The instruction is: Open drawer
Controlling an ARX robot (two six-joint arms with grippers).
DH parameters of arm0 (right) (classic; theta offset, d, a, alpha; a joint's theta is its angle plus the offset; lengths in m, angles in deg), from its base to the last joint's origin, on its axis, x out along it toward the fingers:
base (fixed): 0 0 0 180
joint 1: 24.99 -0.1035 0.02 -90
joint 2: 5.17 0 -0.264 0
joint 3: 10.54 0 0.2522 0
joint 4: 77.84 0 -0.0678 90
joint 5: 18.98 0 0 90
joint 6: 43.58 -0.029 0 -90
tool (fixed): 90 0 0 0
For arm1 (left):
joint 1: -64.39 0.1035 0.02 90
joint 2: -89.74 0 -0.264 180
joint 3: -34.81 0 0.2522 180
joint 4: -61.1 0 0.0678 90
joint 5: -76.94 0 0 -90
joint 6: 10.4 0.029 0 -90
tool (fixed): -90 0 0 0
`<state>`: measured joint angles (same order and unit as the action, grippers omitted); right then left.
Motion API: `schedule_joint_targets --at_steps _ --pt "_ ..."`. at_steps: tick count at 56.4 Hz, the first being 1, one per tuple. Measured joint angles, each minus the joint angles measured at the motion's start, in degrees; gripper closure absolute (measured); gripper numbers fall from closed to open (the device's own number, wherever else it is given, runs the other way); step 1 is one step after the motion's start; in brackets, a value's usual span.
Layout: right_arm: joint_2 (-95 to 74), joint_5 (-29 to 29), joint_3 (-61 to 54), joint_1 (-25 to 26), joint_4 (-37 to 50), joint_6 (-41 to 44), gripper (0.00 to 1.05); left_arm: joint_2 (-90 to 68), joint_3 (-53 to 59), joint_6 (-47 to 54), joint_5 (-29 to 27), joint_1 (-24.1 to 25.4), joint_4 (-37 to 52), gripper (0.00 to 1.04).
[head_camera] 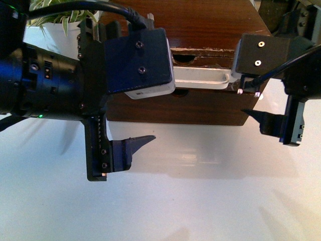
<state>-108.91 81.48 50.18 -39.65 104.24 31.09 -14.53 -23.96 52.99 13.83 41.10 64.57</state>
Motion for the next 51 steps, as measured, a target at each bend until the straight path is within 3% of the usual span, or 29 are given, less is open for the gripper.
schedule_joint_targets --at_steps 15,51 --pt "-4.37 0.48 3.37 -2.60 -0.52 1.40 0.09 -5.29 -6.84 6.29 0.66 -0.13 -4.96 0.08" --pt "-8.55 1.99 8.94 -3.65 -3.96 1.42 0.09 -15.54 -22.05 12.87 1.86 0.81 -15.67 0.08"
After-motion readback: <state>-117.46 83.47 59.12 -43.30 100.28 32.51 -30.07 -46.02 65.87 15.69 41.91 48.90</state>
